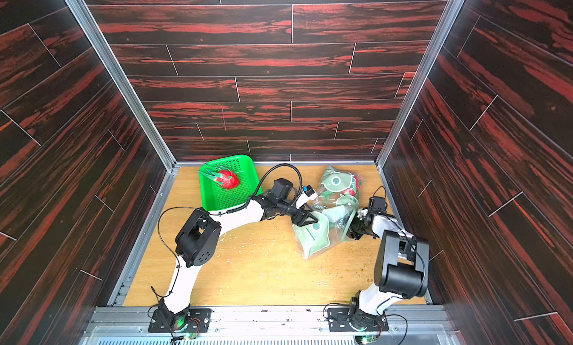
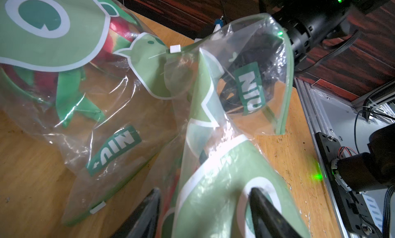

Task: Open the zip-top bag and take out the dragon fruit
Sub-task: Pick up the dragon fruit from the zipper food storage bag.

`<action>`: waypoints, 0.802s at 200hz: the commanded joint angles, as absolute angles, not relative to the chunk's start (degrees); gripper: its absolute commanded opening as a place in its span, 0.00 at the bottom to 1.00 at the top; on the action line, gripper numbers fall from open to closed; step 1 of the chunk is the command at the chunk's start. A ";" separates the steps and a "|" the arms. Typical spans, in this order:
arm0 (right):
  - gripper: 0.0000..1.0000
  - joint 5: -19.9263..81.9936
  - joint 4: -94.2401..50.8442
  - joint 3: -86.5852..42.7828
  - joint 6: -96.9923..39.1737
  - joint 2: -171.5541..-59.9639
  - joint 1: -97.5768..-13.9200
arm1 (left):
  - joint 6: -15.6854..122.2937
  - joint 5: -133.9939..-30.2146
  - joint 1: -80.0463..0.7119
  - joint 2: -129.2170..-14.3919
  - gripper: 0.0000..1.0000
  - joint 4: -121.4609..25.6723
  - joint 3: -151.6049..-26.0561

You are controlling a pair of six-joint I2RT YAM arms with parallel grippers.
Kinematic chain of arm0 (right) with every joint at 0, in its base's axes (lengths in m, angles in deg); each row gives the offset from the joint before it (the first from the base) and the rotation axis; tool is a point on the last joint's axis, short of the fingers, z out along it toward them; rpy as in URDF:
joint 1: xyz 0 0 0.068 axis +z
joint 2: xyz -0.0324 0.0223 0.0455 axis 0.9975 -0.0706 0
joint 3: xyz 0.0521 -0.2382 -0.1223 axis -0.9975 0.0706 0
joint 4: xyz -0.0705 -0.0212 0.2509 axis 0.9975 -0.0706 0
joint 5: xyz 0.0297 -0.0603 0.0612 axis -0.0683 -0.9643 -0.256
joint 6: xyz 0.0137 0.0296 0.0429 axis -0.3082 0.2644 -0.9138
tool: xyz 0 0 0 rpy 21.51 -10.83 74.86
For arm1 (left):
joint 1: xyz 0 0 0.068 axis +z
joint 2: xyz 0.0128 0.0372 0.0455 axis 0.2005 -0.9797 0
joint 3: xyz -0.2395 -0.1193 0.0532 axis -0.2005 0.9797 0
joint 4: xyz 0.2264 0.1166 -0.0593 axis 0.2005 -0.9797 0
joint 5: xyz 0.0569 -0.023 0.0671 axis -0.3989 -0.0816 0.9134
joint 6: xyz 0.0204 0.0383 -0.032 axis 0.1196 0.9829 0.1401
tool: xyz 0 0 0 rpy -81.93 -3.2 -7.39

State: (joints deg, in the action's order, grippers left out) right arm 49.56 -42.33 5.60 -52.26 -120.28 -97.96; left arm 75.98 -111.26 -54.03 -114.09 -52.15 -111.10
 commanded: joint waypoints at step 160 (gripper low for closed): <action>0.05 52.15 -34.15 5.94 -56.64 -125.31 -98.01 | 77.73 -112.91 -54.28 -113.39 0.68 -53.41 -111.28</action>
